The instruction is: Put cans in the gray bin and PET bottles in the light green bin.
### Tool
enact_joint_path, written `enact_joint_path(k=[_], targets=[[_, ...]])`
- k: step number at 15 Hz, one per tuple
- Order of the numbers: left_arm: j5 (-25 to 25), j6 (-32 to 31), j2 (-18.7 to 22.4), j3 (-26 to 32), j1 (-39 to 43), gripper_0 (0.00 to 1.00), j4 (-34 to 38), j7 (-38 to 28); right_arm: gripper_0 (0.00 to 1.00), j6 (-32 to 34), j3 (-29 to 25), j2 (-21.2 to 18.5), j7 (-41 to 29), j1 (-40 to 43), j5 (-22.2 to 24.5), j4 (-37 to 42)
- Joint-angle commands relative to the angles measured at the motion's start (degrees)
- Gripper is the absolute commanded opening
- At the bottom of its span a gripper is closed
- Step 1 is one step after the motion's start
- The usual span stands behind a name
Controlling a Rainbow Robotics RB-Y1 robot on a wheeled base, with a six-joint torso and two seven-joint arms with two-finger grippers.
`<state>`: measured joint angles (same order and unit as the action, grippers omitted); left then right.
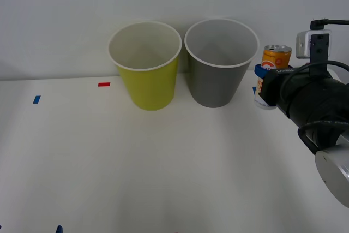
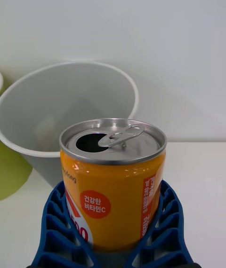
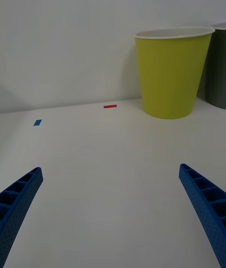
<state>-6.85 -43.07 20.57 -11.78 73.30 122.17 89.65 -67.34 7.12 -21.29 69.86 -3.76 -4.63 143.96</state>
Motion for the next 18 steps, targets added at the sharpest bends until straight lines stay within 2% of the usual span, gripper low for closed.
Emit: enact_joint_path(k=[1,3,5,14,18], targets=[[0.0,0.0,0.0,0.0,0.0,1.0,0.0,0.0,0.0,1.15,0.79,0.11,0.01,-2.3,0.06,0.0],[0.0,0.0,0.0,0.0,0.0,1.0,0.0,0.0,0.0,1.59,0.96,0.11,0.1,-4.15,-0.12,-0.17],[0.0,0.0,0.0,0.0,0.0,1.0,0.0,0.0,0.0,5.02,1.05,0.11,0.01,-6.43,-1.7,-2.37],[0.0,0.0,0.0,0.0,0.0,1.0,0.0,0.0,0.0,22.69,0.53,-0.86,0.19,-17.07,-6.89,-20.04],[0.0,0.0,0.0,0.0,0.0,1.0,0.0,0.0,0.0,28.31,0.61,-1.82,0.37,-20.5,-8.91,-27.16]])
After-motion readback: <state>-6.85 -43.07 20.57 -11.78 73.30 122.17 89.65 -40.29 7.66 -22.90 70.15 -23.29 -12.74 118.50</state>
